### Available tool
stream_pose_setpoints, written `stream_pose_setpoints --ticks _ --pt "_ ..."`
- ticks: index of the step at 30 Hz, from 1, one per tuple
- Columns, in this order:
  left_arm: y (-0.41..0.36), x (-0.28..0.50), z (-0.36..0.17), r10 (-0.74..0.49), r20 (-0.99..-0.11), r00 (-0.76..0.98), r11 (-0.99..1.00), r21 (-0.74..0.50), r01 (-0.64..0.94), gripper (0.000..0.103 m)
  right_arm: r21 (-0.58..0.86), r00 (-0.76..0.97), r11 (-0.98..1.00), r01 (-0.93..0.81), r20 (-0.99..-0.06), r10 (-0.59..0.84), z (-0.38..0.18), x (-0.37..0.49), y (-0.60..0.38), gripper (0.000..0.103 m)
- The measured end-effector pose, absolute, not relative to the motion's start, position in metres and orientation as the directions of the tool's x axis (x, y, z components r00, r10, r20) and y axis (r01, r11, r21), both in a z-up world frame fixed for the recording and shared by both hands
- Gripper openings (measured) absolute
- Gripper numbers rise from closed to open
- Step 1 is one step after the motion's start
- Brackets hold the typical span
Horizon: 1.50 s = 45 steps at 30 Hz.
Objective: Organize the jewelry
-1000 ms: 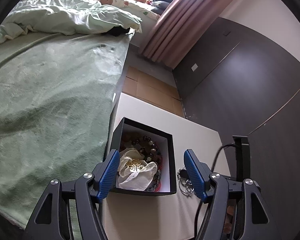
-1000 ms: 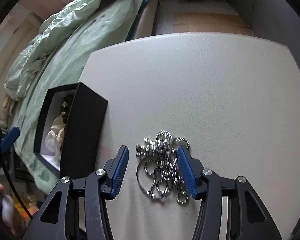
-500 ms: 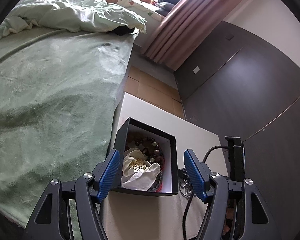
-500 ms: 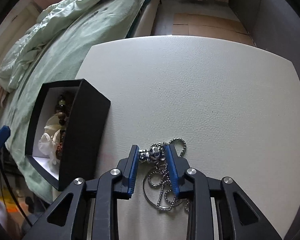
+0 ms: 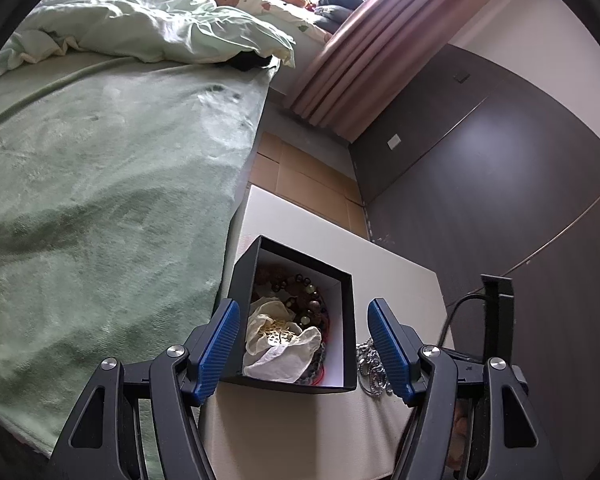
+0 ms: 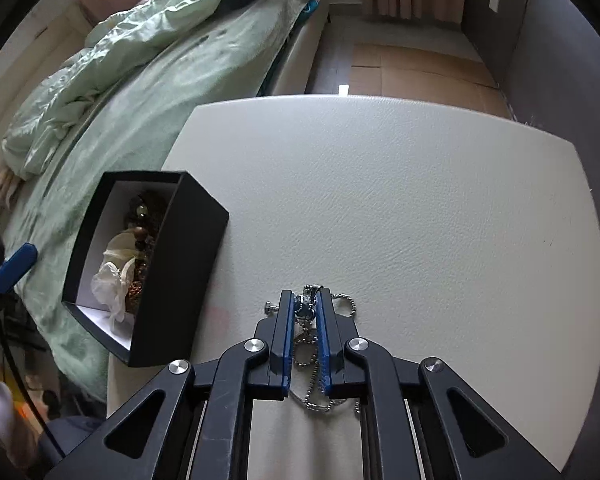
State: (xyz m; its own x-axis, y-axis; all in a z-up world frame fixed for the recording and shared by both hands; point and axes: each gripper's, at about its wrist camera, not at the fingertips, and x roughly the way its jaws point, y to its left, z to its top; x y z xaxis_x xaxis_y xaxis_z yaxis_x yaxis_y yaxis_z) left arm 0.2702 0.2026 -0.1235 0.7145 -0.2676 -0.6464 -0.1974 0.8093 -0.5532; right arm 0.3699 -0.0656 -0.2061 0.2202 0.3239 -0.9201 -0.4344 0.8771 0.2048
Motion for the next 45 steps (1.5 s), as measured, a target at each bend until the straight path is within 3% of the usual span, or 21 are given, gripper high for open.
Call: stream_pose_setpoints --ticks 9,18,19,29,35,36,37,39,45 --pt "0.205 0.269 -0.124 -0.256 -0.644 0.721 0.806 -0.554 -0.209 0.068 0.2 0.285 0.86 -0.47 -0.888 0.362 -0.169 0.362 -0.063 0.011" --pt "0.209 0.267 -0.124 -0.237 -0.642 0.73 0.8 -0.554 -0.228 0.068 0.171 0.411 0.839 -0.517 -0.81 0.419 -0.081 0.346 -0.063 0.011" --pt "0.21 0.267 -0.123 -0.235 -0.641 0.731 0.8 -0.554 -0.229 0.068 0.164 0.425 0.836 -0.524 -0.8 0.423 -0.071 0.343 -0.062 0.002" --pt "0.218 0.263 -0.123 -0.213 -0.637 0.741 0.788 -0.561 -0.256 0.068 0.11 0.522 0.801 -0.588 -0.705 0.48 0.023 0.314 -0.051 0.001" --pt "0.224 0.259 -0.123 -0.204 -0.637 0.744 0.783 -0.562 -0.266 0.068 0.091 0.48 0.793 -0.603 -0.752 0.451 0.02 0.308 -0.04 0.001" --pt "0.225 0.258 -0.123 -0.201 -0.636 0.745 0.783 -0.561 -0.268 0.068 0.088 0.467 0.796 -0.599 -0.769 0.436 0.01 0.31 -0.04 0.008" --pt "0.226 0.257 -0.123 -0.196 -0.636 0.747 0.784 -0.559 -0.27 0.068 0.094 0.444 0.801 -0.592 -0.791 0.421 -0.002 0.313 -0.042 0.036" --pt "0.225 0.256 -0.122 -0.196 -0.634 0.748 0.787 -0.557 -0.266 0.068 0.102 0.42 0.813 -0.574 -0.815 0.399 -0.028 0.316 -0.05 0.072" --pt "0.219 0.257 -0.121 -0.206 -0.637 0.743 0.801 -0.546 -0.246 0.068 0.168 0.304 0.838 -0.519 -0.88 0.365 -0.11 0.324 -0.078 0.069"
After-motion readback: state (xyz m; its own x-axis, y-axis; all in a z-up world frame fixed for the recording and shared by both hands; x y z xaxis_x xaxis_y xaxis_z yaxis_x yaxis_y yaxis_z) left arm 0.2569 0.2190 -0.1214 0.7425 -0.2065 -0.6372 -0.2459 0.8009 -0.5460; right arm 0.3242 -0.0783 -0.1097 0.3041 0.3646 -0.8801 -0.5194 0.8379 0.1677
